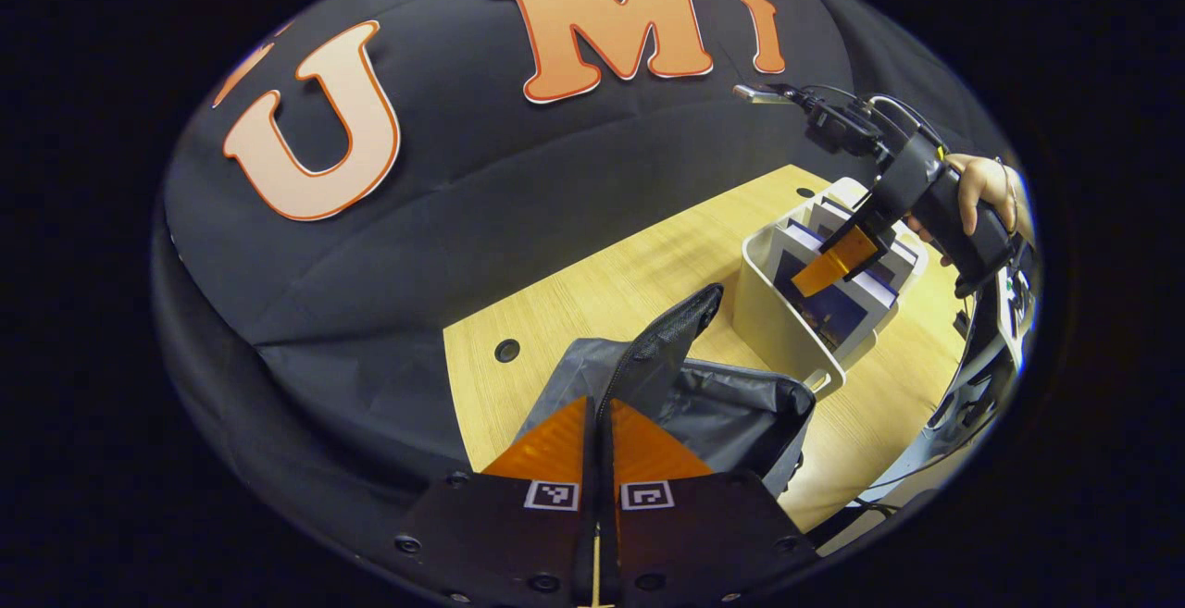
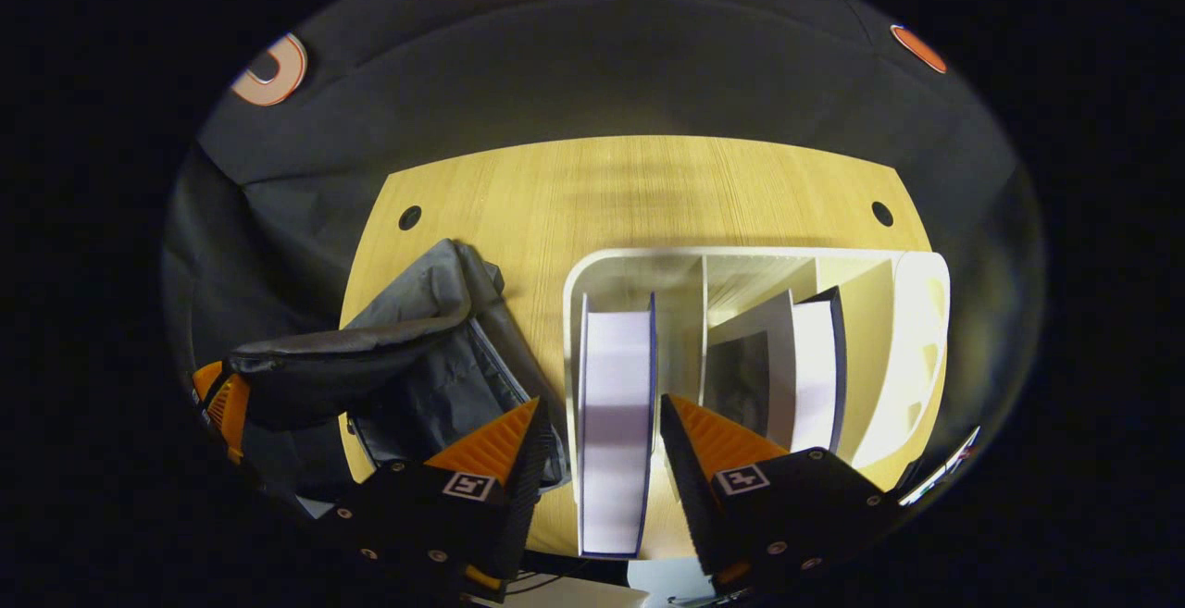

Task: Open the schoolbag, grab two books from the bookshelf and put them into the schoolbag.

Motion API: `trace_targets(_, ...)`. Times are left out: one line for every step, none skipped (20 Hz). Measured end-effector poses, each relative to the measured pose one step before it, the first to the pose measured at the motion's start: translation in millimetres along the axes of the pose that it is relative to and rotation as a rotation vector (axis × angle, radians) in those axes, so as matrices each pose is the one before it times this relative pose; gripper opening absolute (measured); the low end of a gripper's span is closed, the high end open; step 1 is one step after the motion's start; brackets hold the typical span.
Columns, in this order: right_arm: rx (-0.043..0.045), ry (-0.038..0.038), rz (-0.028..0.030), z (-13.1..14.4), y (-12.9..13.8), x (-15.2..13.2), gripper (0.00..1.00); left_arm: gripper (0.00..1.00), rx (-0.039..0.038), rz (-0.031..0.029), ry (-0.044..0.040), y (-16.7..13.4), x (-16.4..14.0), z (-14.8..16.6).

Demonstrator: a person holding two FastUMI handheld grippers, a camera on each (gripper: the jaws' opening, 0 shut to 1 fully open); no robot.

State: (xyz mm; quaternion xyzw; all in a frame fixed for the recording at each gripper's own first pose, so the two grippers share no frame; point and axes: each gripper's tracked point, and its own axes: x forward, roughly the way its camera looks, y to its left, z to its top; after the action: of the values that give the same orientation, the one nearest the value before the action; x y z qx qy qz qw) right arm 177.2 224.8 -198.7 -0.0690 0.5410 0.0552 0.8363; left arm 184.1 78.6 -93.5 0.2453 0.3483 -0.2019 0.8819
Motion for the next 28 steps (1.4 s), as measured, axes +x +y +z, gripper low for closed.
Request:
trace_targets(0.00412,-0.00011,-0.00776,-0.90,-2.16,2.45,0.67,0.02,0.00128,-0.00129,0.00171,-0.26,0.53,0.75)
trace_targets(0.01178,0.00465,0.00183,-0.74,0.12,0.64,0.54,0.02,0.00275,-0.00208,0.00093,-1.00,1.38,0.30)
trace_targets(0.00556,-0.00567,-0.00968,-0.01,-1.78,0.78,0.39,0.03,0.00518,0.00495,-0.00068,2.06,-0.38,-0.44)
trace_targets(-0.00311,-0.00825,-0.02083,1.36,-4.26,-1.35,0.32,0.02,0.00233,0.00304,-0.00277,0.36,0.40,0.00)
trace_targets(0.00190,-0.00148,-0.00563,-0.84,-3.14,-1.41,0.40,0.02,-0.00183,-0.00325,-0.00091,-0.57,0.25,-0.06)
trace_targets(0.00684,0.00418,-0.00433,-1.64,-1.66,-2.98,0.36,0.02,-0.00278,-0.00416,-0.00062,-1.44,0.22,-0.27)
trace_targets(0.00743,-0.00238,-0.00345,-0.70,-0.75,-2.24,0.35,0.02,-0.00042,-0.00221,-0.00129,-0.43,0.45,0.82)
trace_targets(0.00141,-0.00679,-0.00013,-0.32,0.07,-4.46,0.25,0.02,0.00271,-0.00337,-0.00098,-0.16,-0.02,-0.33)
trace_targets(0.00299,-0.00741,0.00319,-0.33,0.10,-4.49,0.34,0.02,0.00844,-0.00274,-0.00259,-0.08,0.26,0.75)
trace_targets(0.00419,-0.00428,0.00733,-0.08,1.90,-6.05,0.34,0.02,0.00922,0.00004,-0.00019,-0.86,-0.28,-1.58)
trace_targets(0.00258,-0.00605,0.00583,-0.65,3.18,-6.87,0.34,0.00,0.00669,-0.00113,-0.00021,-1.06,-0.85,-2.07)
trace_targets(-0.00356,-0.01351,-0.00391,1.84,1.01,-7.81,0.33,0.02,0.00382,-0.00407,-0.00127,-1.61,-1.19,-1.68)
trace_targets(-0.01286,-0.01760,-0.01230,1.63,-0.28,-8.26,0.33,0.02,0.00122,-0.00471,-0.00147,-0.96,0.66,0.05)
trace_targets(-0.01664,-0.01924,-0.01753,2.94,-1.22,-8.69,0.33,0.02,0.00158,-0.00133,-0.00383,1.08,-0.83,-0.96)
trace_targets(-0.01674,-0.01364,-0.01210,0.95,0.20,-10.82,0.33,0.02,0.00429,-0.00076,-0.00637,0.68,0.54,0.51)
trace_targets(0.00023,-0.01797,-0.00256,3.80,2.09,-11.00,0.33,0.02,0.00064,-0.00233,-0.00240,0.09,0.02,-1.51)
trace_targets(0.00510,-0.01906,0.00098,3.97,2.54,-10.86,0.33,0.02,-0.00079,-0.00351,-0.00145,-0.08,0.93,-0.10)
trace_targets(-0.00620,-0.01370,-0.00275,3.10,1.33,-12.54,0.33,0.02,-0.00038,-0.00347,-0.00283,0.47,0.11,-0.20)
trace_targets(-0.00997,-0.02098,-0.00813,2.75,0.77,-13.01,0.33,0.03,0.00059,-0.00606,-0.00334,-0.68,0.95,-0.44)
trace_targets(-0.01123,-0.02379,-0.00640,3.34,1.31,-13.38,0.33,0.02,0.00278,-0.00547,-0.00606,0.55,0.26,-0.38)
trace_targets(0.00018,-0.02267,-0.00448,2.60,1.03,-14.11,0.33,0.02,0.00245,-0.00447,-0.00393,1.28,0.67,0.50)
trace_targets(0.01029,-0.01973,0.00296,3.75,2.56,-13.79,0.33,0.02,0.00304,-0.00607,-0.00084,0.77,-0.32,-1.78)
trace_targets(0.00986,-0.01935,0.00436,2.28,1.60,-12.78,0.33,0.02,0.00400,-0.00551,-0.00153,0.94,0.32,-0.27)
trace_targets(0.00652,-0.02379,0.00109,3.87,0.82,-13.13,0.32,0.02,0.00663,-0.00498,-0.00179,0.61,0.81,-1.06)
trace_targets(0.00873,-0.02164,0.00305,2.73,0.36,-13.30,0.31,0.02,0.00742,0.00074,-0.00282,3.32,0.59,0.92)
trace_targets(0.01374,-0.01936,0.00278,0.27,1.01,-11.81,0.31,0.02,0.00838,0.01205,-0.00190,4.71,1.38,0.74)
trace_targets(0.01893,-0.01832,0.00189,1.18,0.61,-12.45,0.31,0.02,0.01013,0.00698,-0.00004,4.53,0.74,0.51)
trace_targets(0.01887,-0.01647,0.00465,0.57,2.01,-12.13,0.31,0.02,0.00850,0.00047,-0.00108,2.25,1.01,0.63)
